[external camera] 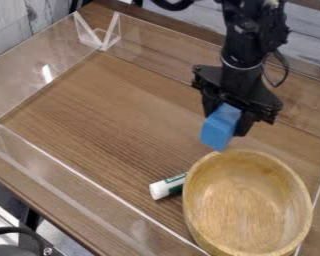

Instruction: Remove the blue block from inside the brown bowl and put it on the table

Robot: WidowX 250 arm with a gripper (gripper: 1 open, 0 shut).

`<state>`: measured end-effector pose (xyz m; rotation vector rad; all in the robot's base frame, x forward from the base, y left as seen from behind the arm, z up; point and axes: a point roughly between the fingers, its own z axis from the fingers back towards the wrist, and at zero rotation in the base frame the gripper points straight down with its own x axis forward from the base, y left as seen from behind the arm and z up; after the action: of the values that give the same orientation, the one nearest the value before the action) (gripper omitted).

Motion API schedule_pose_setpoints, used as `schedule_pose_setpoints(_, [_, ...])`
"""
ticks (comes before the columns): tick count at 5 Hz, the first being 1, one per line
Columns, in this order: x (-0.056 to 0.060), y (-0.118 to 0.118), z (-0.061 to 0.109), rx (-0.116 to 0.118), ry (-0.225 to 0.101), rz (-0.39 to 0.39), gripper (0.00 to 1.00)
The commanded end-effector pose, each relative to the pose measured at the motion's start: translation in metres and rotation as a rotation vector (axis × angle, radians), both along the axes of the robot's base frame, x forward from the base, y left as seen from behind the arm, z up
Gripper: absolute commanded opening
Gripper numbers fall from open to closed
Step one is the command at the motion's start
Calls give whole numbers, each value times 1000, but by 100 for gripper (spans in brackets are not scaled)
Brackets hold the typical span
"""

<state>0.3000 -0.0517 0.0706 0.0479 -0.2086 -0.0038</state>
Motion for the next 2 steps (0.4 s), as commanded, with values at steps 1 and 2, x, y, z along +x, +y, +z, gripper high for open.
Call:
schedule_pose_setpoints(1, [4,1,5,-11,-26,4,0])
schedule_pose_setpoints(2, [5,0,3,-19,-23,2,0])
